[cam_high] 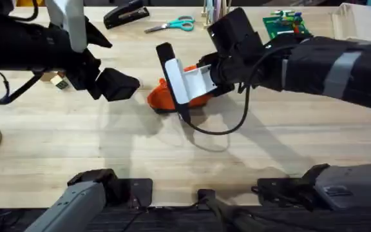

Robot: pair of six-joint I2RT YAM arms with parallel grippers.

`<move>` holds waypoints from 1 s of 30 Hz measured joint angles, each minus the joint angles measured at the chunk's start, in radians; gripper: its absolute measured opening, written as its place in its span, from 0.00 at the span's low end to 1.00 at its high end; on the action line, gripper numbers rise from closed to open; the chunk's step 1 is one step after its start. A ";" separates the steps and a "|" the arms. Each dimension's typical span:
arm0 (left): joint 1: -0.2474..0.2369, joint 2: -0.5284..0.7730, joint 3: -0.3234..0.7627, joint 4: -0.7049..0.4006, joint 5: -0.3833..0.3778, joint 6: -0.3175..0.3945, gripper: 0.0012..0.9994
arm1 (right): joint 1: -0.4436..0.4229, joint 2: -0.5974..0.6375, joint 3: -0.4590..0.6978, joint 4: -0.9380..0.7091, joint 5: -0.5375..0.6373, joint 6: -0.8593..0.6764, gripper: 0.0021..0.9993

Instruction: Unzip the bag, pick up the pens from the table one at a time and place them inside, then zip the bag closed.

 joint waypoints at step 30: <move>0.000 0.000 0.000 0.000 0.000 0.000 0.99 | 0.048 0.003 0.000 0.081 -0.309 0.135 1.00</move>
